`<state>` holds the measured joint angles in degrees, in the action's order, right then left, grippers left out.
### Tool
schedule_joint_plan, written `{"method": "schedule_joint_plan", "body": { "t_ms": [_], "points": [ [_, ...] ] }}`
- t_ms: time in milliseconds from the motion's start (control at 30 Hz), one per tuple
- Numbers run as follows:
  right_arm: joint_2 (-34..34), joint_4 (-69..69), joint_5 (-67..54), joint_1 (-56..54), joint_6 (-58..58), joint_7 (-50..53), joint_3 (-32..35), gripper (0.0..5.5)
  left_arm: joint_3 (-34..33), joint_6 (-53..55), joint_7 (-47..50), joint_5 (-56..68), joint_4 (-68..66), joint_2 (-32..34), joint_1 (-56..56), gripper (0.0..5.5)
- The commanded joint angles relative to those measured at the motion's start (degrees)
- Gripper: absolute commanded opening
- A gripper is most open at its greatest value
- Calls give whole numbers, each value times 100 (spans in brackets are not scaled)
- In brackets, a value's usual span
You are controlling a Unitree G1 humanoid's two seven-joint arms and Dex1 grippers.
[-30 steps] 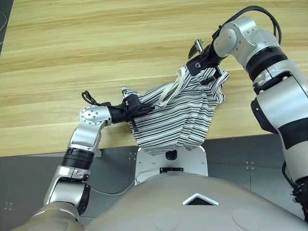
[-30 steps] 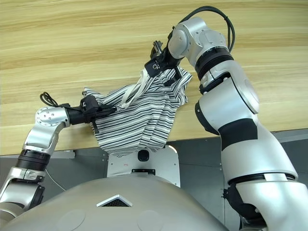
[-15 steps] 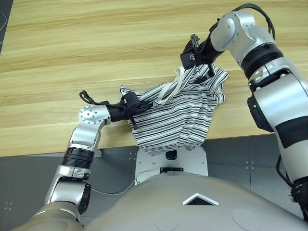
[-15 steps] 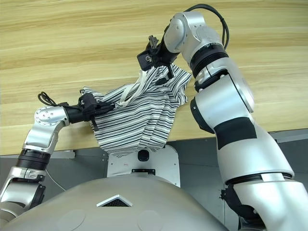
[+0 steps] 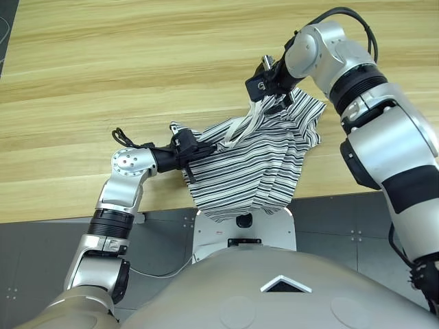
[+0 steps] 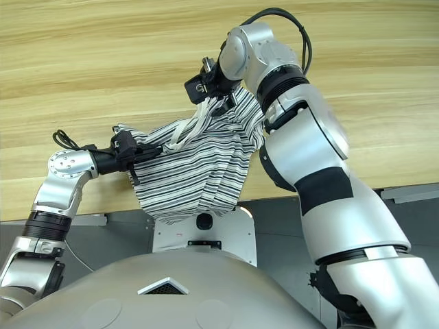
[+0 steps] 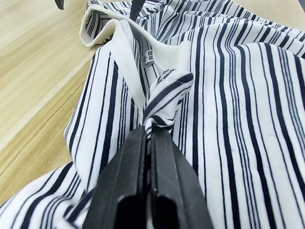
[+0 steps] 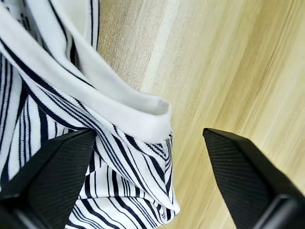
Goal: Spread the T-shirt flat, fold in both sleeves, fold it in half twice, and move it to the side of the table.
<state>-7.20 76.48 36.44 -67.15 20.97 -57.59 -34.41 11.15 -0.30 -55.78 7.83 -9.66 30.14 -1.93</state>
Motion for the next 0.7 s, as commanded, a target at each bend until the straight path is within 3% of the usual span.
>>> {"method": "schedule_joint_plan", "body": {
  "t_ms": [33,600,700],
  "points": [
    [51,29,9,-85,-71,43,10,346,-48,-19,67,-27,-17,6,-23,10],
    [-133,-63,-377,-278,137,-460,428,18,-148,0,93,24,-182,-43,-111,10],
    [-211,-75,-428,-246,205,-513,502,11,-206,12,112,60,-218,-69,-149,10]
  ]
}}
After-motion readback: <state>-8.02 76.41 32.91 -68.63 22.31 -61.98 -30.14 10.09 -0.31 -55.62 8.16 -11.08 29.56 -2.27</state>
